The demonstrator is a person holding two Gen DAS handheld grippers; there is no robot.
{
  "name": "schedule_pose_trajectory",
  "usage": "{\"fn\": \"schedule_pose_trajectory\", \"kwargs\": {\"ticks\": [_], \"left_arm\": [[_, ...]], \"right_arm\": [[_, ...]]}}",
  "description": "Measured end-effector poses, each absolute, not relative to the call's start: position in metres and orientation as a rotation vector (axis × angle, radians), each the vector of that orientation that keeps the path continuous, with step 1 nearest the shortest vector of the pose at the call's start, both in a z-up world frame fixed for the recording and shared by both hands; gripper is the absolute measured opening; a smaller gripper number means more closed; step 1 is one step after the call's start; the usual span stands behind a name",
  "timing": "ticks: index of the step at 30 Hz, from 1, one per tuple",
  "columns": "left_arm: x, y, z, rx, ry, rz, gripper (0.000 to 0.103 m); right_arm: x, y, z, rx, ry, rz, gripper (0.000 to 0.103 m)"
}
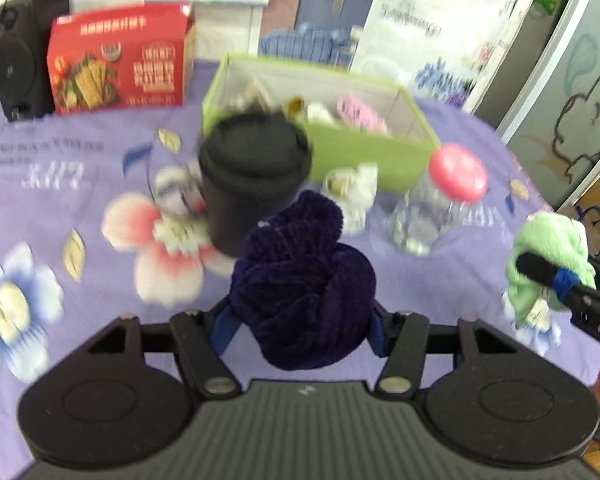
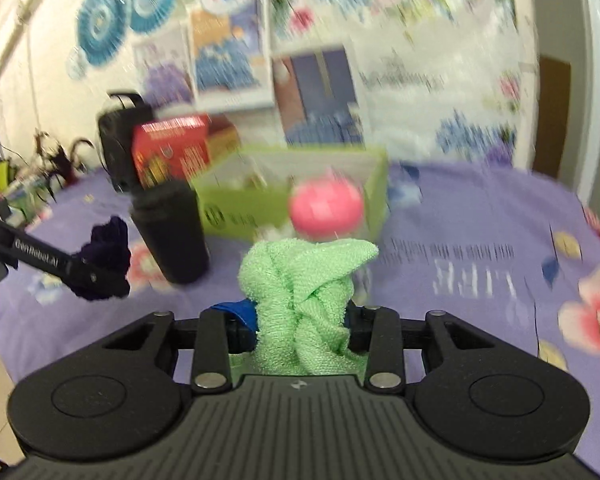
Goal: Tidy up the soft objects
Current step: 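Carry the purple bundle and green towel into the box and open both tools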
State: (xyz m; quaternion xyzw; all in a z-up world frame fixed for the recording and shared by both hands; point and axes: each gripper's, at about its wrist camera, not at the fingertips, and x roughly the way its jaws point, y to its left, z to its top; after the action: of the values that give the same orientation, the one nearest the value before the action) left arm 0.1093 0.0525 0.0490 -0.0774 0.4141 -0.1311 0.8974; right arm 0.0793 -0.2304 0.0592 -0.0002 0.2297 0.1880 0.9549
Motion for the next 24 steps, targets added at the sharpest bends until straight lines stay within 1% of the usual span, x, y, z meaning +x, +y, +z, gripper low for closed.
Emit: {"fn": "schedule_pose_trajectory", "kwargs": {"ticks": [4,8,11,15,16,17,18,19,22,24], "left_arm": [[0.146,0.069,0.092,-0.136,0.788,-0.285,0.058],[0.213,0.064,0.128,-0.101,0.73,-0.273,0.058],[0.268,0.054,0.132,-0.106,0.738,-0.273,0.058],[0.33,0.039,0.113,-0.108,0.792,-0.262,0.059],[0.342,0.035,0.105,-0.098,0.815,-0.255,0.06],[0.354,0.03,0.099,-0.083,0.84,-0.258,0.062],[0.363,0.028,0.092,-0.075,0.865,-0.252,0.074],[0.372,0.027,0.086,-0.073,0.883,-0.24,0.083],[0.379,0.03,0.083,-0.08,0.873,-0.227,0.082],[0.378,0.032,0.085,-0.076,0.862,-0.223,0.082]], "right_arm": [[0.128,-0.222,0.097,0.001,0.396,0.416,0.02],[0.202,-0.216,0.122,0.024,0.39,0.435,0.02],[0.254,-0.204,0.124,0.0,0.43,0.437,0.021],[0.308,-0.184,0.105,-0.052,0.503,0.447,0.023],[0.317,-0.181,0.1,-0.058,0.519,0.451,0.027],[0.327,-0.179,0.095,-0.056,0.546,0.459,0.028],[0.334,-0.177,0.09,-0.046,0.572,0.46,0.03],[0.338,-0.177,0.087,-0.038,0.583,0.449,0.032],[0.344,-0.174,0.082,-0.079,0.592,0.406,0.039],[0.344,-0.175,0.082,-0.106,0.573,0.398,0.042]]}}
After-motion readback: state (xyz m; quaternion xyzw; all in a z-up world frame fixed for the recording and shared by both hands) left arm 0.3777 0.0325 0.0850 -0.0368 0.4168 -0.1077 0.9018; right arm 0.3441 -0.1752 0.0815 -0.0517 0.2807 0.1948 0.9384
